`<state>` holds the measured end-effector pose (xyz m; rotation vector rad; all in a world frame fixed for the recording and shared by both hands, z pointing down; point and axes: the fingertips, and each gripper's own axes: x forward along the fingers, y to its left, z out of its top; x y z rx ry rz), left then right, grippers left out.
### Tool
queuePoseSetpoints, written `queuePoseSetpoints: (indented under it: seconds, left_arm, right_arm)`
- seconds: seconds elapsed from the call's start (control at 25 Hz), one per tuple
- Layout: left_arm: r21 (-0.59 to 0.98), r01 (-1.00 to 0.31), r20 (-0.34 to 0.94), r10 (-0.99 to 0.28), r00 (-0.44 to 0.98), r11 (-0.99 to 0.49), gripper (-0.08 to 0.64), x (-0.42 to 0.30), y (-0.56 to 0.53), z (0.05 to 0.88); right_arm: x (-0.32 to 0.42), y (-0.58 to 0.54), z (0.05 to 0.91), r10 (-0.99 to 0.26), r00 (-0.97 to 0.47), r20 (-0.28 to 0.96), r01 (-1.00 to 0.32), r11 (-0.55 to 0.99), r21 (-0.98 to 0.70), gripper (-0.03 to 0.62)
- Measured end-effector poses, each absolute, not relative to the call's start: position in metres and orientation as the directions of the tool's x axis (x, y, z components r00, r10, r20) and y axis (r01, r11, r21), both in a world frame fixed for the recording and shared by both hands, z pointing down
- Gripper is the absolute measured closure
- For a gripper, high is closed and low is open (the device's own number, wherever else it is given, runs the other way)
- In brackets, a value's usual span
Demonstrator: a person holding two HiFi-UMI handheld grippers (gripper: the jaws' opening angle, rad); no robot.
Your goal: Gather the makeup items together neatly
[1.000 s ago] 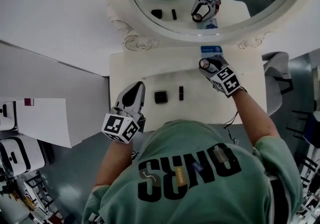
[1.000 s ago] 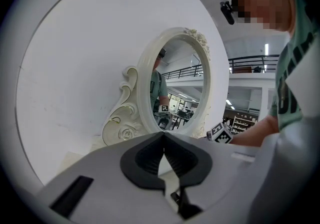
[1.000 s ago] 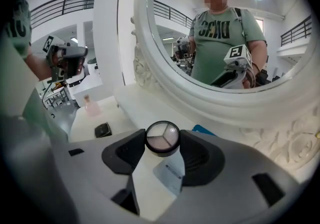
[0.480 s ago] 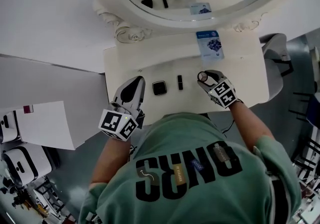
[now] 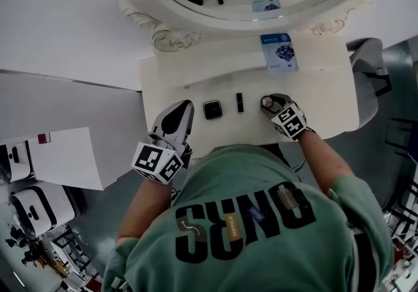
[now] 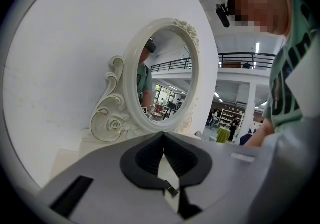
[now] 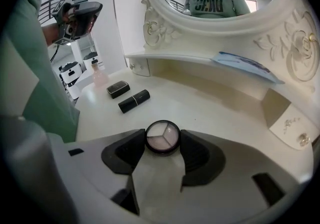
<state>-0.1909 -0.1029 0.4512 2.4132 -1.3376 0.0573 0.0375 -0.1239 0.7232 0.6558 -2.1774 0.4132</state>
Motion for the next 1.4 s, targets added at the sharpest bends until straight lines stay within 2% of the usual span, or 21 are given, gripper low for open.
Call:
queuePoseSetpoints:
  seconds: [0.08,0.16,0.24,0.44,0.64,0.76,0.88,1.0,1.16,1.4]
  left_arm:
    - [0.302,-0.826,0.219,-0.808,0.547,-0.477,0.551,-0.189,-0.102,0.452]
    - [0.299,-0.825,0.219,-0.807,0.548,-0.479,0.55,-0.188,-0.102,0.451]
    - [0.297,-0.823,0.212,-0.807,0.552,-0.485,0.551,-0.187,-0.101,0.449]
    - [0.291,-0.809,0.172,-0.804,0.569,-0.511,0.551,-0.182,-0.102,0.436]
    - [0.294,-0.792,0.131,-0.798,0.588,-0.535,0.551,-0.18,-0.101,0.426]
    - [0.297,-0.785,0.111,-0.797,0.593,-0.543,0.551,-0.182,-0.098,0.421]
    - [0.301,-0.784,0.105,-0.799,0.592,-0.542,0.551,-0.188,-0.092,0.419]
    - [0.309,-0.787,0.107,-0.803,0.586,-0.534,0.551,-0.194,-0.086,0.421]
    - [0.317,-0.792,0.123,-0.805,0.58,-0.522,0.551,-0.202,-0.082,0.426]
    - [0.32,-0.801,0.141,-0.81,0.569,-0.506,0.551,-0.213,-0.08,0.432]
  right_arm:
    - [0.037,-0.122,0.725,-0.304,-0.546,0.781,-0.575,0.813,-0.086,0.37]
    - [0.036,-0.122,0.72,-0.296,-0.566,0.769,-0.576,0.81,-0.112,0.321]
    - [0.036,-0.126,0.705,-0.317,-0.592,0.741,-0.592,0.795,-0.133,0.305]
    - [0.048,-0.156,0.633,-0.454,-0.603,0.656,-0.687,0.714,-0.138,0.301]
    - [0.062,-0.208,0.576,-0.559,-0.531,0.637,-0.769,0.634,-0.084,0.301]
    - [0.079,-0.231,0.575,-0.592,-0.471,0.654,-0.845,0.514,-0.144,0.301]
    - [0.101,-0.236,0.589,-0.614,-0.444,0.653,-0.896,0.31,-0.318,0.301]
    - [0.113,-0.232,0.608,-0.618,-0.453,0.643,-0.867,0.136,-0.48,0.301]
    - [0.113,-0.233,0.629,-0.63,-0.492,0.601,-0.759,-0.028,-0.651,0.302]
    - [0.107,-0.25,0.644,-0.653,-0.513,0.557,-0.668,-0.103,-0.737,0.319]
